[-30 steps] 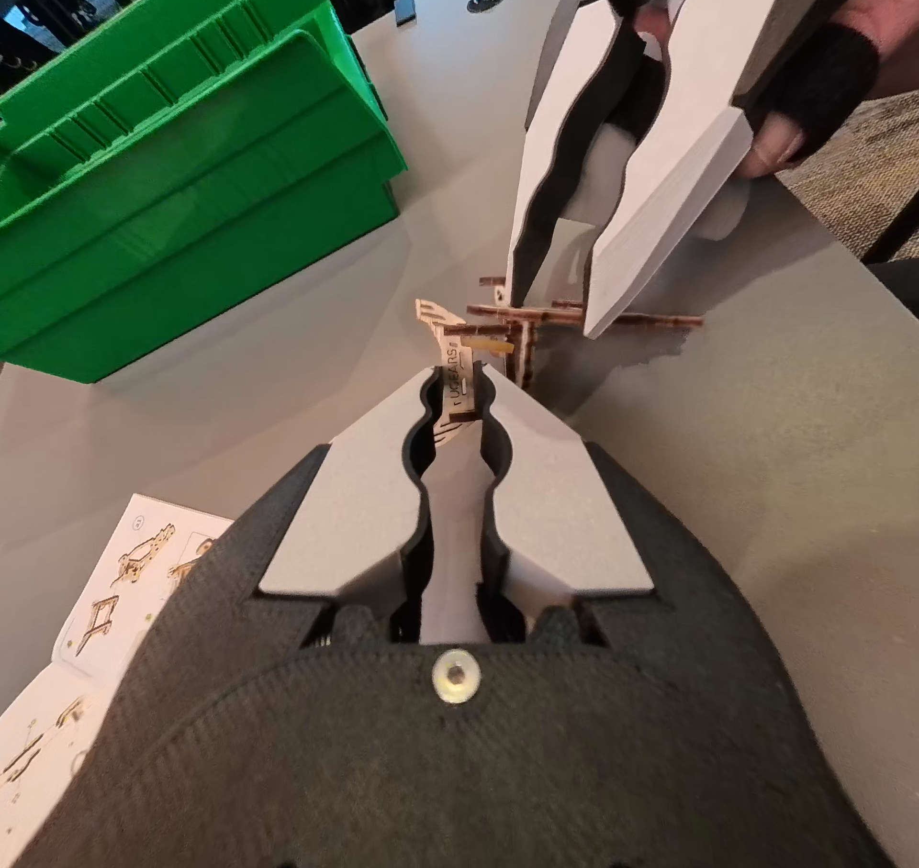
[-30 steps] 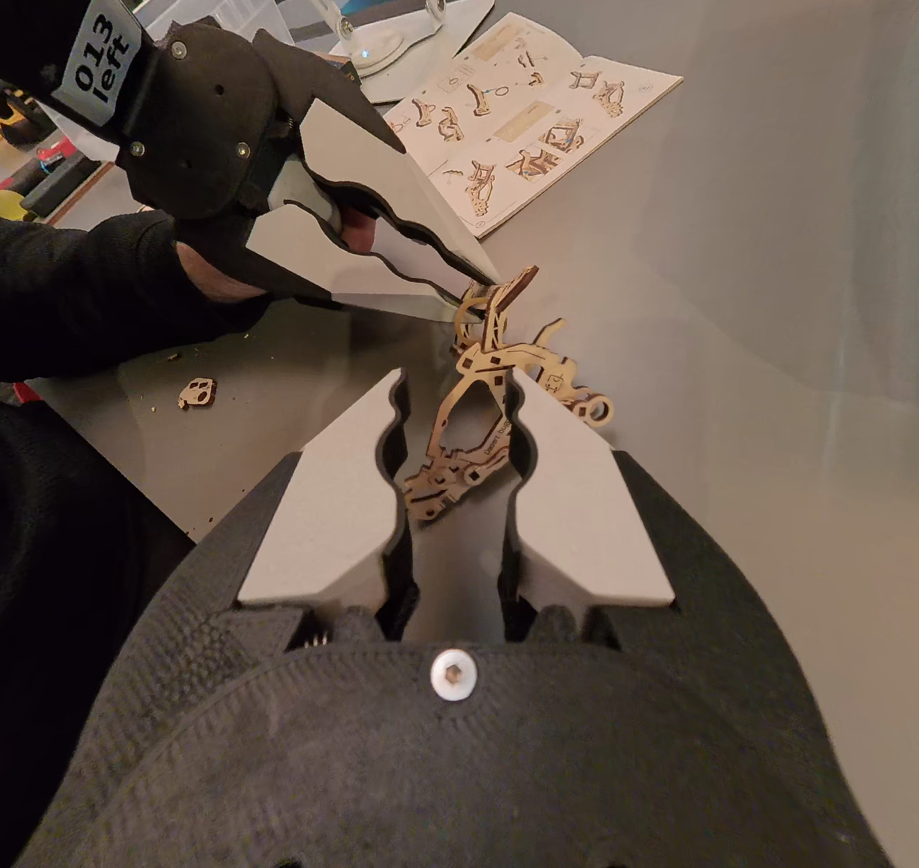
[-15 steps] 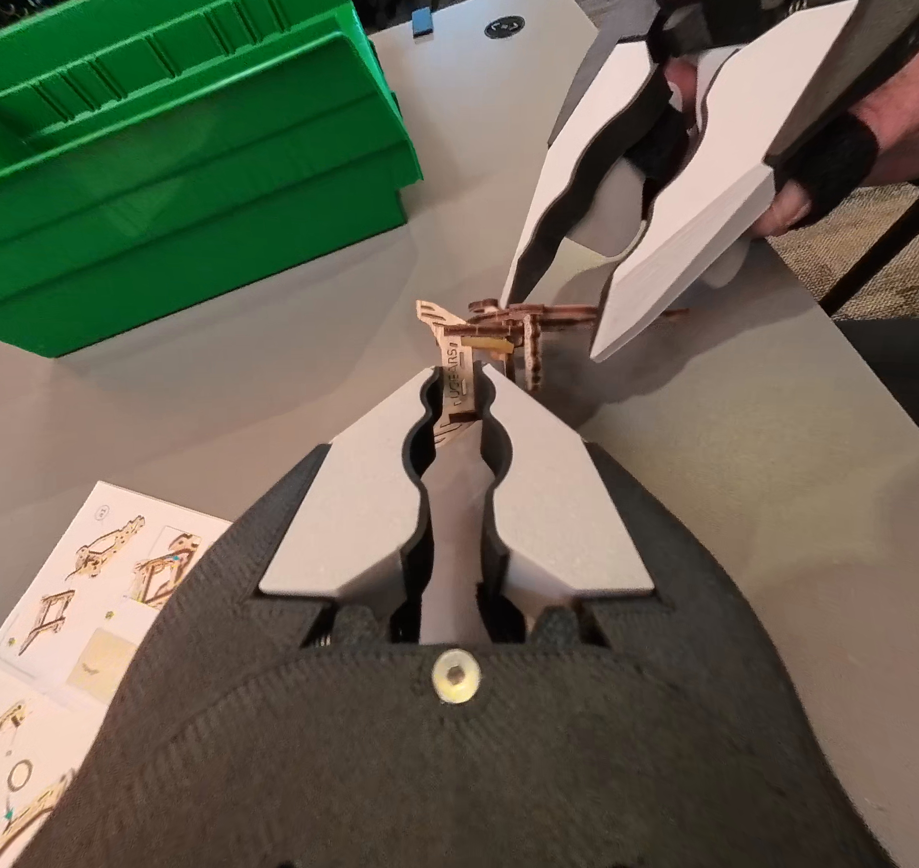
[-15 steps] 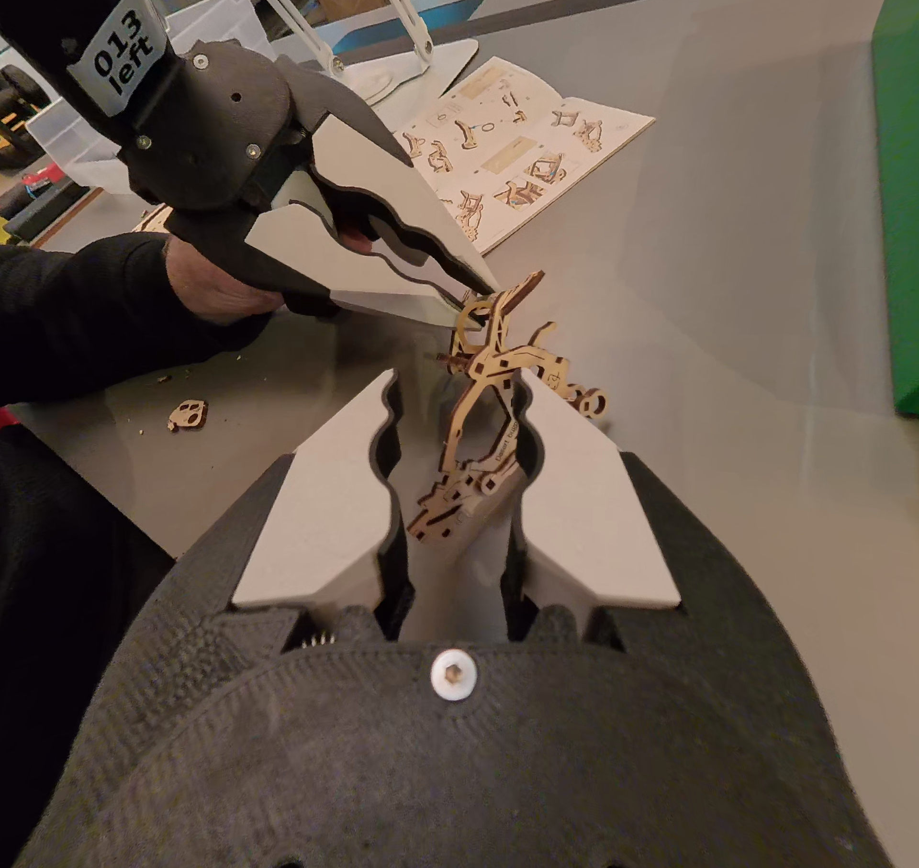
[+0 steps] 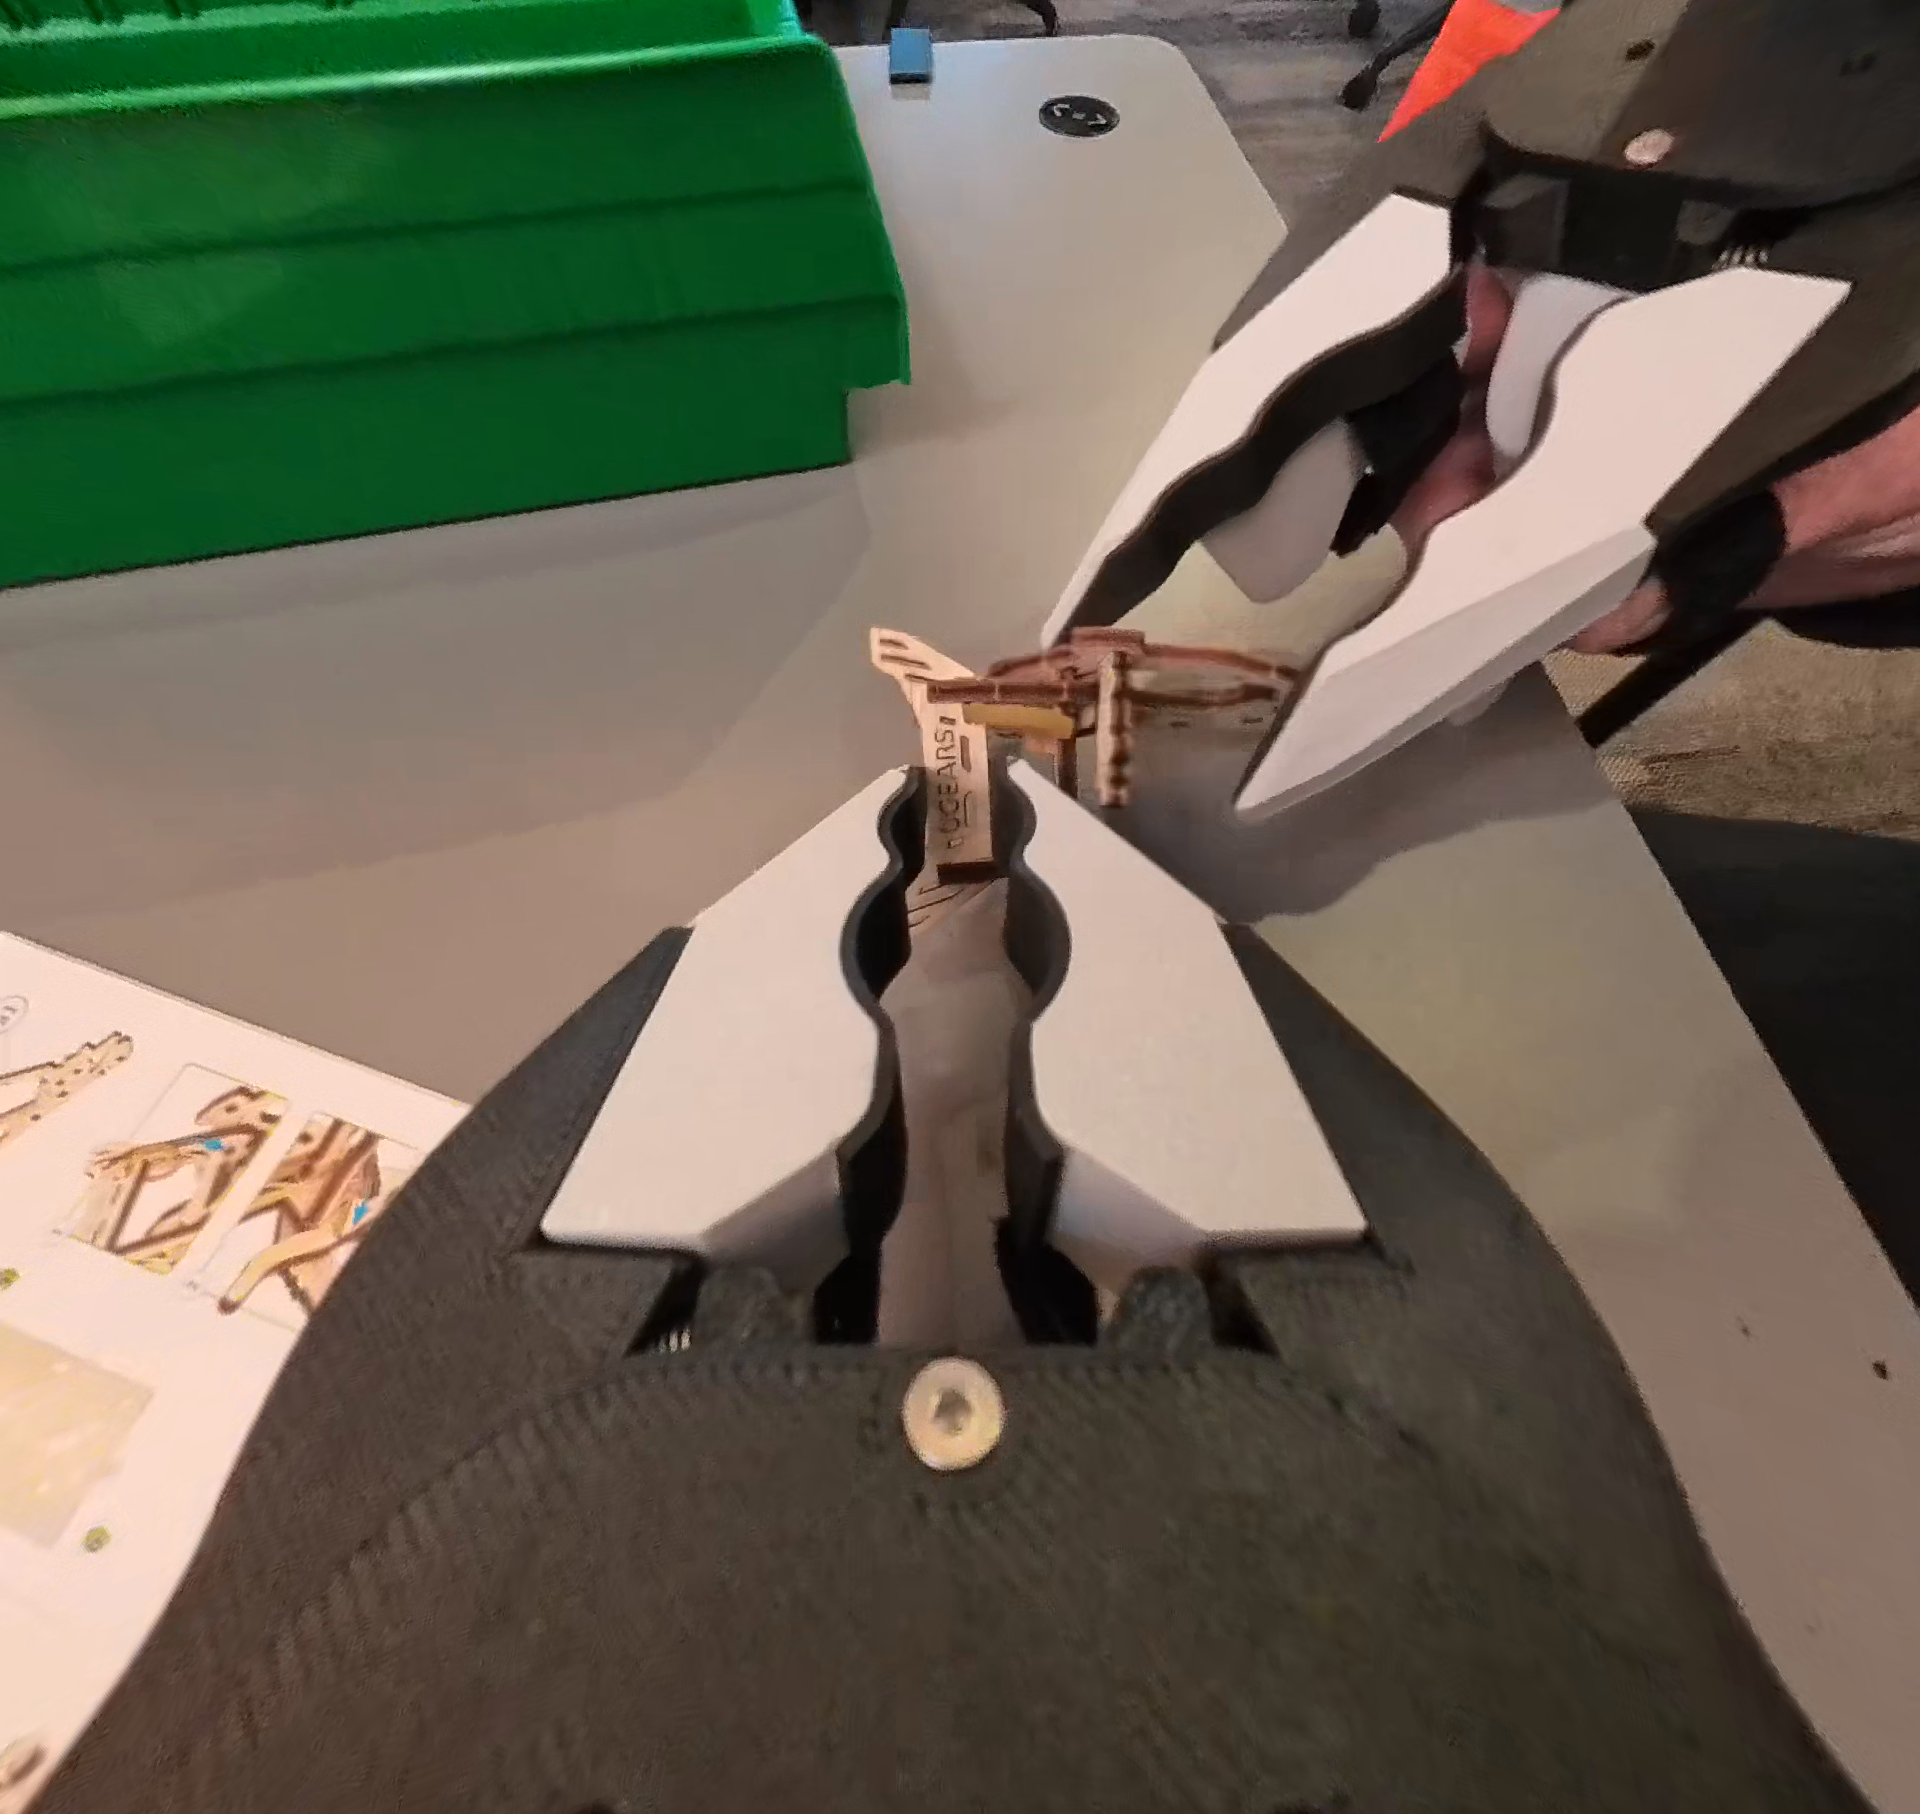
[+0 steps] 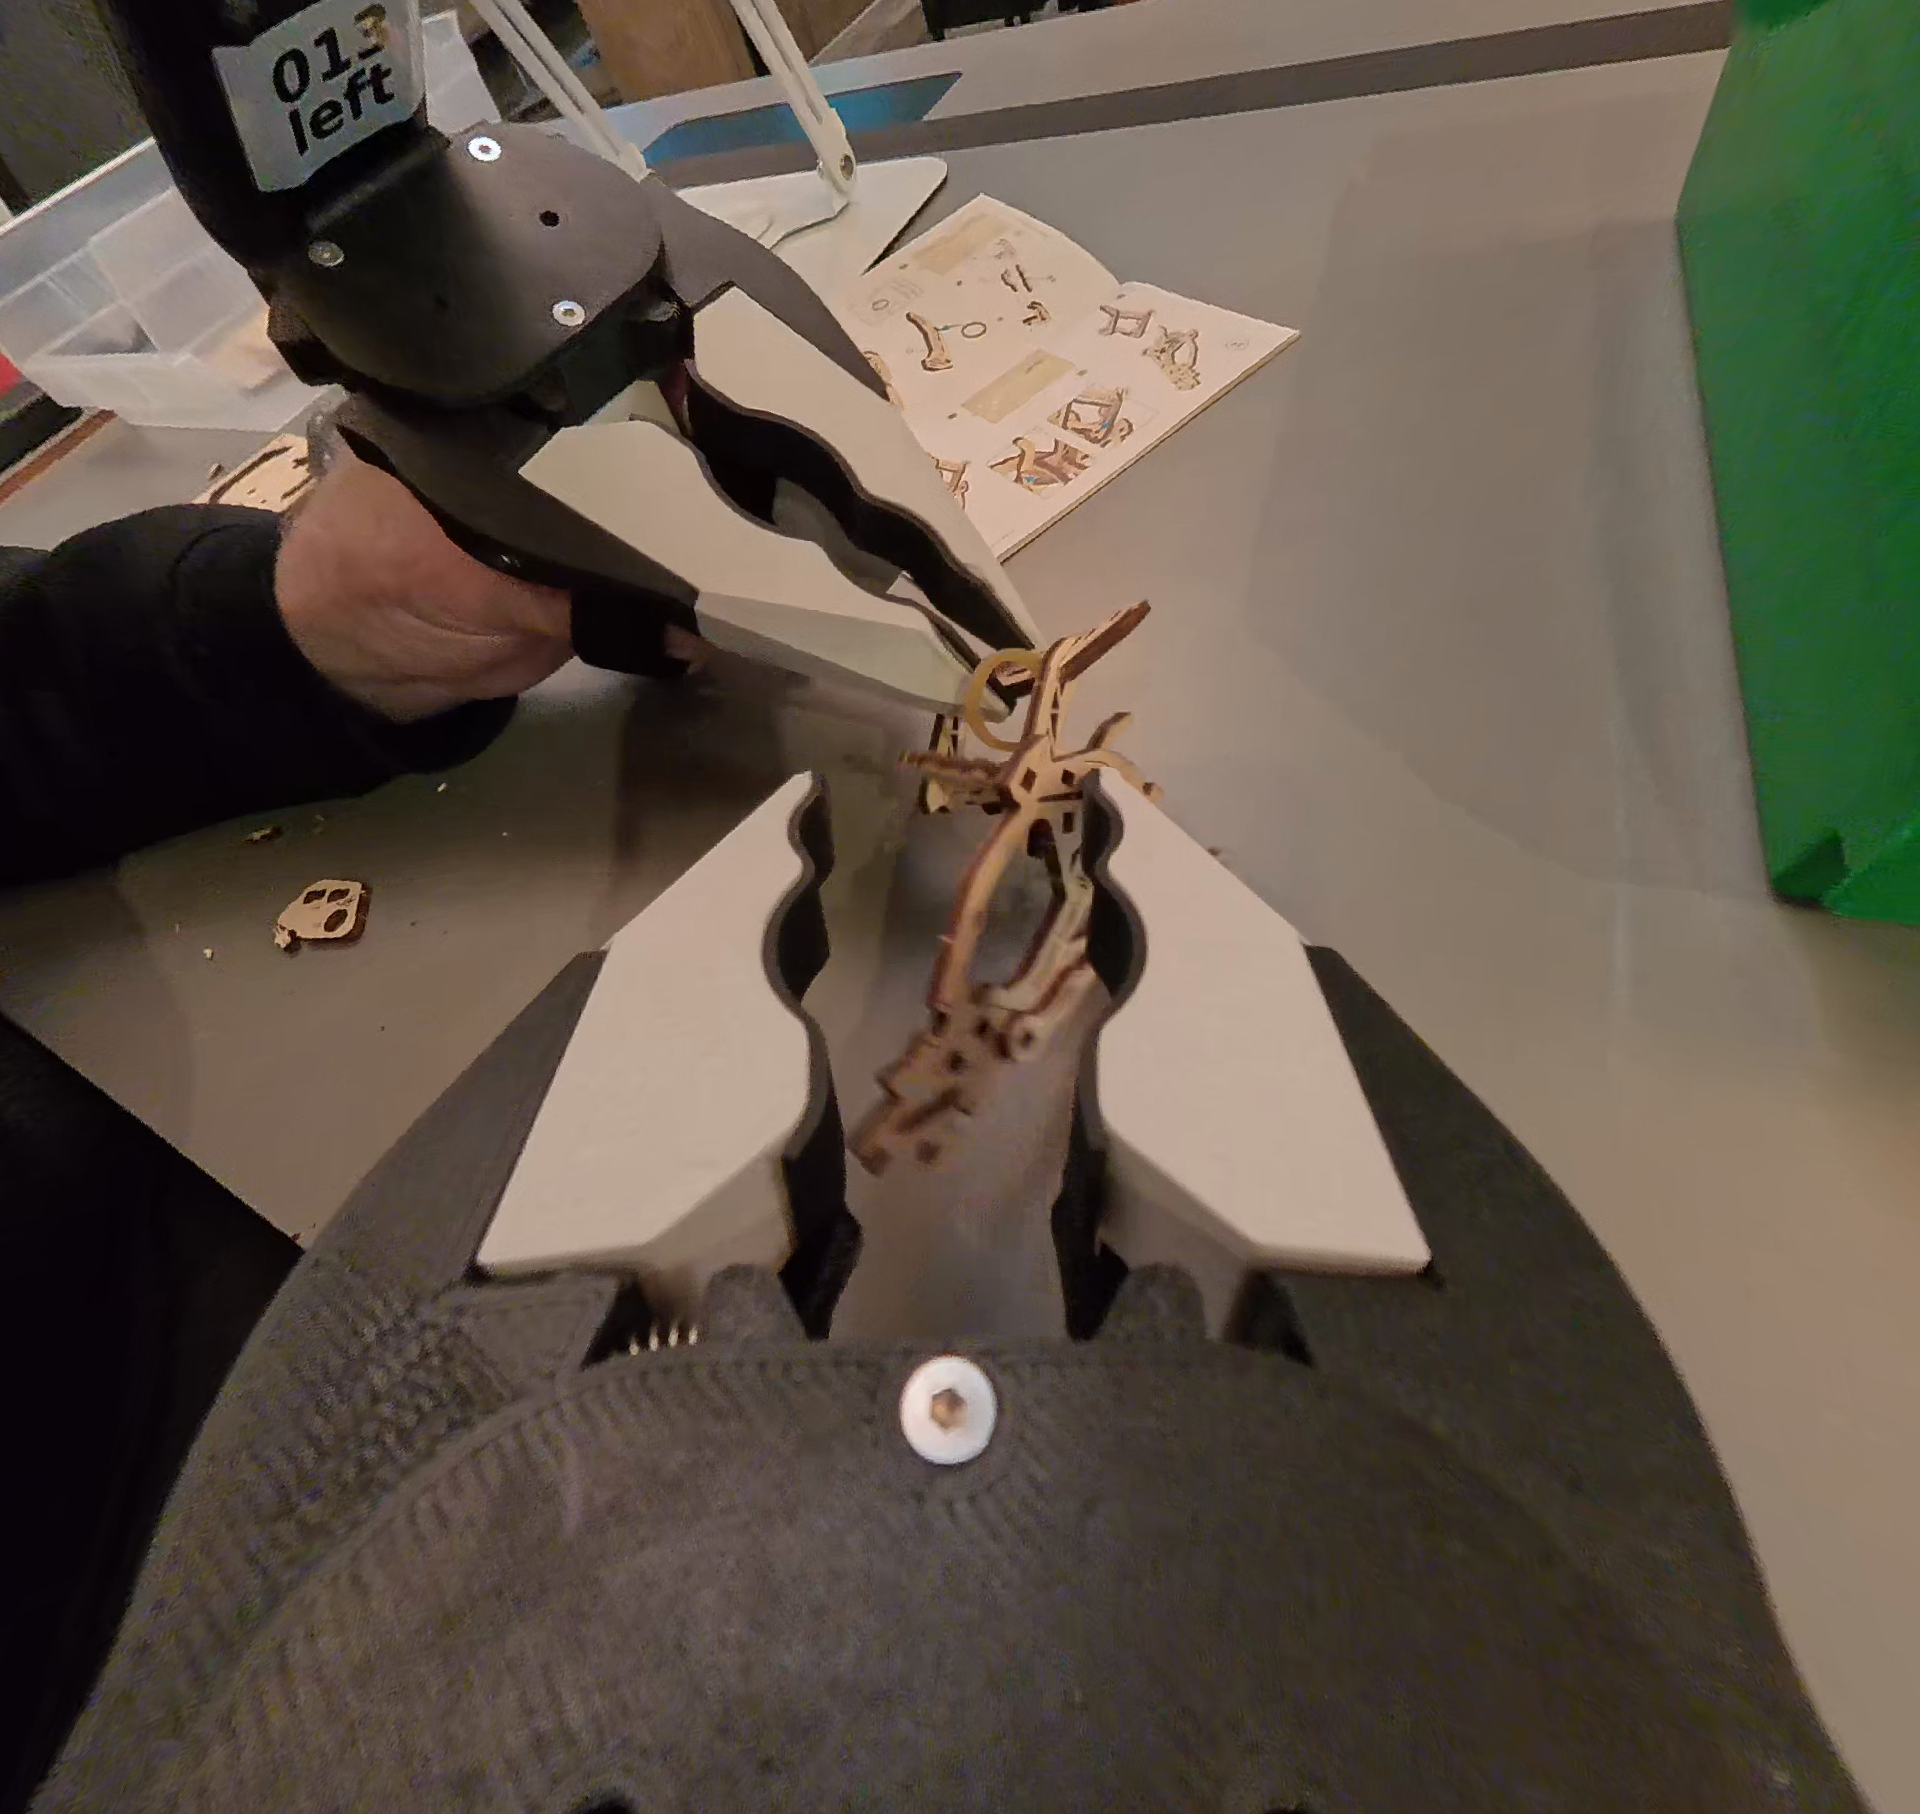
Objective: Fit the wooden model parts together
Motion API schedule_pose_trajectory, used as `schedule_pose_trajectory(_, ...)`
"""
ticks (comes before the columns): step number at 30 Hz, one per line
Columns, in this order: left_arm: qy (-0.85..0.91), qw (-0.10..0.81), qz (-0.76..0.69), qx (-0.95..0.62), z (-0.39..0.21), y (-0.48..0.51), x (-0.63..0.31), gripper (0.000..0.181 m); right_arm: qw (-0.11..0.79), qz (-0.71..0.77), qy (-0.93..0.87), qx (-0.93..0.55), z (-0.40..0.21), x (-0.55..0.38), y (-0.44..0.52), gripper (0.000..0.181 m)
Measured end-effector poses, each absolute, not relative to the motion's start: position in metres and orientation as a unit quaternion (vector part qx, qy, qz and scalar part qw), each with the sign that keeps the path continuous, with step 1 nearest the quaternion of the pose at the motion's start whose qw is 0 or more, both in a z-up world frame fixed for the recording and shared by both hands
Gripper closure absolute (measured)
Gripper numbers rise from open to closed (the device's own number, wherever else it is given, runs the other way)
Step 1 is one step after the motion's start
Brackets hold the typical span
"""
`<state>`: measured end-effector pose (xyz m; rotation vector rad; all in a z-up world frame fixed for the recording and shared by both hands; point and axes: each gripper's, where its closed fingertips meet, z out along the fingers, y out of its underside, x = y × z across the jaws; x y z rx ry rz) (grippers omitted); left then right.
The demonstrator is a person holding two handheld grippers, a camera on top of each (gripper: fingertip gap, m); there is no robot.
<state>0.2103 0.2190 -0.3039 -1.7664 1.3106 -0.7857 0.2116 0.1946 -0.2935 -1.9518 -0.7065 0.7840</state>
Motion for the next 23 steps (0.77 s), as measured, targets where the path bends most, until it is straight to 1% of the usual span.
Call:
schedule_pose_trajectory(1, 0.510, 0.382, -0.315, -0.703, -0.305, 0.220, 0.211, 0.172, 0.445, 0.318, -0.283, -0.788, -0.293, 0.212, 0.195, 0.136)
schedule_pose_trajectory(4, 0.502, 0.349, -0.328, -0.720, -0.311, 0.219, 0.212, 0.172, 0.443, 0.323, -0.277, -0.789, -0.293, 0.213, 0.196, 0.135)
schedule_pose_trajectory(18, 0.516, 0.303, -0.320, -0.735, -0.316, 0.217, 0.210, 0.172, 0.429, 0.337, -0.276, -0.791, -0.295, 0.216, 0.194, 0.134)
schedule_pose_trajectory(23, 0.530, 0.267, -0.320, -0.738, -0.321, 0.212, 0.206, 0.172, 0.419, 0.334, -0.288, -0.794, -0.299, 0.214, 0.191, 0.135)
